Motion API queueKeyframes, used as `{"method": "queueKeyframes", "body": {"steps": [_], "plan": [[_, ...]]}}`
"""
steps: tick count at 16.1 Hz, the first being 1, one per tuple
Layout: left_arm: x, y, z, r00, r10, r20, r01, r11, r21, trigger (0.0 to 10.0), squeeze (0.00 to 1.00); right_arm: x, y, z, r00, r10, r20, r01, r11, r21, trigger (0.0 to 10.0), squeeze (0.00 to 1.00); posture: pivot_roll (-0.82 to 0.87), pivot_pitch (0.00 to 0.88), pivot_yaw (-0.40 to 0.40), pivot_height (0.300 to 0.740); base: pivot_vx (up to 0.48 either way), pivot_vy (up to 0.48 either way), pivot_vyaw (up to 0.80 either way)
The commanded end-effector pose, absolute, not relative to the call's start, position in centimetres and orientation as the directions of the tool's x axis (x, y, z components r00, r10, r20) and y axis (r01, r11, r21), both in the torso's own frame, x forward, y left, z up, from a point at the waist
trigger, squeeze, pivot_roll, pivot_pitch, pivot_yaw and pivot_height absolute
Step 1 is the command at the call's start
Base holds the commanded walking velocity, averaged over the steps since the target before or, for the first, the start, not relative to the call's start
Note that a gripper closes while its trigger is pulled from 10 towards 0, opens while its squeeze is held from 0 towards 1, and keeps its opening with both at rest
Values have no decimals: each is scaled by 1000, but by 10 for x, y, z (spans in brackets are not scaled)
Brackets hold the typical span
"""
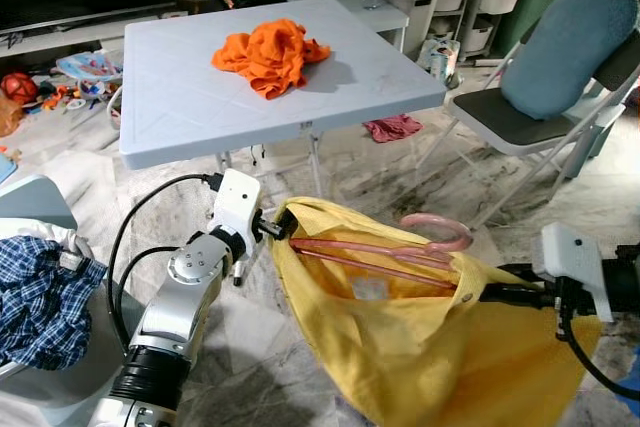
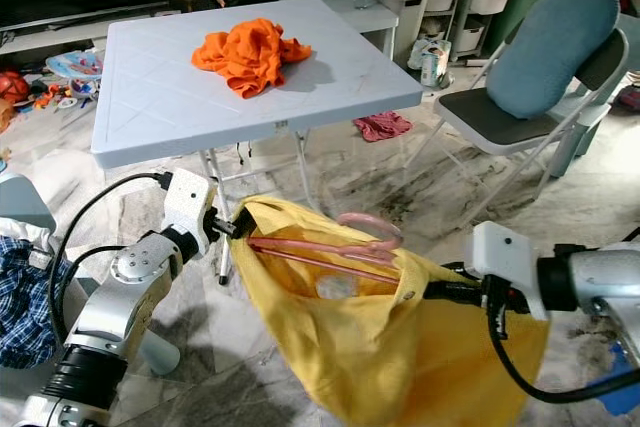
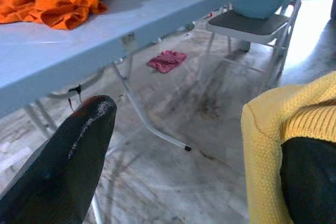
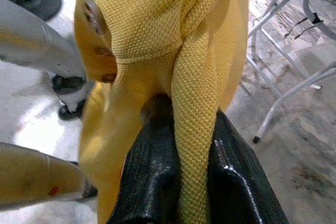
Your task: Hang hanger
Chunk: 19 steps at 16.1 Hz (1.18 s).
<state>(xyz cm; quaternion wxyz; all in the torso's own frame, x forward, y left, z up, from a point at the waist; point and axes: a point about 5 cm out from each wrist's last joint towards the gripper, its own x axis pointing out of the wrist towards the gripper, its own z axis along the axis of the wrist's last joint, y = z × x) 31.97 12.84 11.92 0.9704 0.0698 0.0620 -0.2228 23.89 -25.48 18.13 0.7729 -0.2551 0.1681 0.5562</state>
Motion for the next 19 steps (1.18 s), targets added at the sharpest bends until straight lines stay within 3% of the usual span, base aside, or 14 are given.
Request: {"method": "queueKeyframes", "body": {"steps": [1,3,5,8,11,13,15,18,19], "plan": [[320,140,113,902,-384,-198,406,910,87,10000,0,238,-254,217,330,837,-437,-936,230,-268,10000,0,-125,0,30,740,0,0,0],[318,138,111,888,-410,-208,428,902,52,10000,0,234,-256,228,291,857,-425,-949,203,-240,10000,0,-125,0,29,740,0,0,0],[317,142,110,894,-397,-209,414,909,46,10000,0,236,-263,229,309,830,-464,-944,209,-253,10000,0,-126,0,27,740,0,0,0],[324,147,123,946,-297,-132,315,937,150,10000,0,259,-266,202,470,670,-574,-877,285,-386,10000,0,-120,0,22,740,0,0,0],[319,141,117,920,-350,-176,373,919,124,10000,0,260,-264,204,463,662,-589,-877,246,-413,10000,0,-114,0,23,740,0,0,0],[320,148,119,931,-328,-163,354,919,175,10000,0,274,-284,202,579,499,-645,-810,258,-527,10000,0,-114,0,23,740,0,0,0],[323,149,122,944,-292,-150,320,923,216,10000,0,282,-286,200,631,441,-638,-771,266,-578,10000,0,-119,0,20,740,0,0,0],[323,140,125,943,-305,-131,329,909,257,10000,0,287,-280,189,635,408,-656,-764,204,-613,10000,0,-119,0,21,740,0,0,0],[322,134,124,941,-313,-126,336,902,270,10000,0,286,-264,183,597,466,-653,-784,164,-599,10000,0,-118,0,20,740,0,0,0]]}}
